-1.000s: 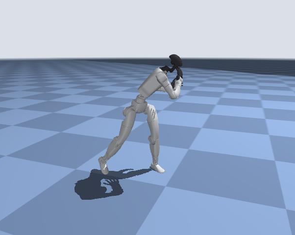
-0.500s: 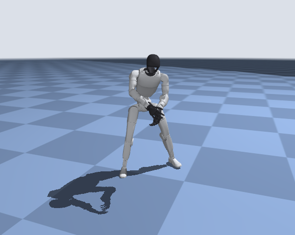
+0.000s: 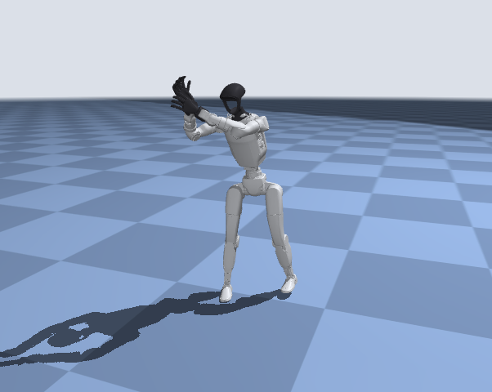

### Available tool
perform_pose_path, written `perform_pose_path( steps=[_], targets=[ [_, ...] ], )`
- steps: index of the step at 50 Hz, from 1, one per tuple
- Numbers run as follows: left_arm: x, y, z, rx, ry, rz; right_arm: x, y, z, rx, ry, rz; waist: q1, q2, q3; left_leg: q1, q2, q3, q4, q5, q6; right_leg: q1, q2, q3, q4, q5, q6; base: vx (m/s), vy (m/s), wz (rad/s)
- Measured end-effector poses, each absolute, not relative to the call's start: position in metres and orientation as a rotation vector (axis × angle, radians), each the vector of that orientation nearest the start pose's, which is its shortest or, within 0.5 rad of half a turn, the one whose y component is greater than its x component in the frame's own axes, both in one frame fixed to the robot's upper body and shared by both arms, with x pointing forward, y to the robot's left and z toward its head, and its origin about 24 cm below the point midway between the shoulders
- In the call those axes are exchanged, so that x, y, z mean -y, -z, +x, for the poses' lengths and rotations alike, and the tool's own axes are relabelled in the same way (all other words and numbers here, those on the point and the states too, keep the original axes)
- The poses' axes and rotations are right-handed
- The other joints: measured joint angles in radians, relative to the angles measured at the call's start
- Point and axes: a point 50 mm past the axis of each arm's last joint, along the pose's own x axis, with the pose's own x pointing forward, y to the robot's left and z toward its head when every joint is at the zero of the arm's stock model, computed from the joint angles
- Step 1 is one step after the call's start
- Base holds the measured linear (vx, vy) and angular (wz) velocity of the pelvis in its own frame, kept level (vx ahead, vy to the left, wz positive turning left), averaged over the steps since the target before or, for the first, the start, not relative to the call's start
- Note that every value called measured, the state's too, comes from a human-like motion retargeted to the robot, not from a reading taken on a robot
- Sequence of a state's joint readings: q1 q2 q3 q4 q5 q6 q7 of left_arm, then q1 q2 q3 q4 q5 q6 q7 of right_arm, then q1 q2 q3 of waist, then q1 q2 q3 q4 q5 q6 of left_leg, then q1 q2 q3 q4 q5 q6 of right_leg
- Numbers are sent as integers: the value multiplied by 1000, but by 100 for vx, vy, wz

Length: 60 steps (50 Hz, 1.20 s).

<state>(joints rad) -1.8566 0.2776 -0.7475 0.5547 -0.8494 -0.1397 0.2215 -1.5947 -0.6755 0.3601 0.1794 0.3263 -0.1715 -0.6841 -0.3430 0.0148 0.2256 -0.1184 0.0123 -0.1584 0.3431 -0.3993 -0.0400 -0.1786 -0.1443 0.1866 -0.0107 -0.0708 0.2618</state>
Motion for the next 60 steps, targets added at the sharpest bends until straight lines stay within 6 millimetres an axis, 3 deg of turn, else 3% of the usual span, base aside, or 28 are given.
perform_pose_path(
  steps=[2,5,8,11,14,17,21,25,30,35,38,41,45,47,50,52,55,58,60],
  targets=[
    [43,-426,290,927,690,37,124,-459,255,1451,161,-4,25,-1,-12,1,-55,-89,-27,-29,20,13,11,33,-7,2,0,1,8,-103],
    [31,-367,320,755,647,-56,128,-402,279,1303,141,-1,50,-21,-20,-6,-85,-68,-41,6,59,17,7,85,-11,4,0,-6,14,-76],
    [7,-292,346,542,558,-170,124,-335,305,1066,85,29,69,-67,5,-4,-72,-30,-27,17,79,10,18,127,-7,-5,-19,-14,6,-55],
    [-34,-207,354,341,406,-306,100,-263,323,776,-78,59,83,-122,69,0,-50,-9,-48,20,62,-18,11,26,18,-29,-43,-21,0,-48],
    [-70,-129,342,145,223,-468,62,-194,327,498,-266,40,145,-160,157,-8,-13,26,-97,38,44,-68,-34,-308,62,-55,-76,-27,-5,-61],
    [-103,-70,322,-11,58,-586,21,-136,316,276,-412,4,261,-171,254,-32,35,63,-157,67,31,-121,-74,-602,100,-60,-104,-27,-13,-63],
    [-150,-3,276,-194,-99,-593,-30,-67,282,14,-576,-51,413,-149,292,-101,94,72,-222,116,12,-220,-87,-552,113,-51,-106,-19,-23,-13],
    [-191,28,229,-303,-177,-544,-68,-36,247,-87,-780,-157,528,-100,294,-185,140,47,-219,144,8,-252,-149,-458,100,-45,-75,-13,-31,25],
    [-227,32,194,-330,-269,-463,-94,-35,224,-36,-905,-258,604,-23,294,-317,200,11,-112,133,-17,-260,-280,-456,139,-72,-89,-13,-37,6],
    [-238,35,191,-348,-366,-329,-95,-22,222,-87,-740,-250,619,20,294,-401,269,24,15,90,-107,-303,-371,-414,195,-156,-66,-8,-45,-45],
    [-227,41,199,-369,-404,-302,-85,-9,225,-136,-611,-262,590,17,294,-394,314,69,66,83,-135,-329,-419,-467,236,-152,-64,0,-54,-90],
    [-210,43,211,-381,-431,-309,-75,-6,236,-147,-565,-303,530,3,294,-323,369,125,60,125,-125,-368,-430,-466,333,-93,-102,11,-62,-109],
    [-188,27,237,-321,-445,-393,-63,-27,261,-68,-572,-313,400,-5,289,-125,480,187,-57,270,-119,-399,-373,-433,582,-141,-94,27,-77,-83],
    [-177,13,257,-281,-412,-436,-50,-44,276,-23,-539,-253,320,-15,236,-28,530,219,-146,400,-111,-373,-335,-454,670,-199,-94,41,-86,-24],
    [-148,-14,289,-240,-264,-437,-8,-63,299,-7,-417,-67,212,-43,64,26,531,228,-234,538,-66,-295,-280,-530,651,-238,-145,48,-86,14],
    [-112,-43,316,-190,-71,-374,42,-78,317,15,-304,73,165,-75,-50,19,451,205,-230,476,-17,-193,-245,-602,513,-183,-154,45,-80,46],
    [-37,-103,341,-36,265,-188,128,-116,333,153,-149,172,119,-128,-190,-10,266,188,-185,351,32,-53,-196,-647,284,11,-118,35,-69,60],
    [50,-178,331,229,538,-2,202,-179,321,435,16,77,131,-123,-261,-22,113,136,-175,368,19,-7,-122,-501,195,205,-72,26,-58,17],
    [97,-231,308,429,659,56,233,-233,300,673,126,-57,169,-82,-281,-17,43,22,-194,393,-10,-2,-70,-390,193,236,-45,24,-55,-56]
  ],
)
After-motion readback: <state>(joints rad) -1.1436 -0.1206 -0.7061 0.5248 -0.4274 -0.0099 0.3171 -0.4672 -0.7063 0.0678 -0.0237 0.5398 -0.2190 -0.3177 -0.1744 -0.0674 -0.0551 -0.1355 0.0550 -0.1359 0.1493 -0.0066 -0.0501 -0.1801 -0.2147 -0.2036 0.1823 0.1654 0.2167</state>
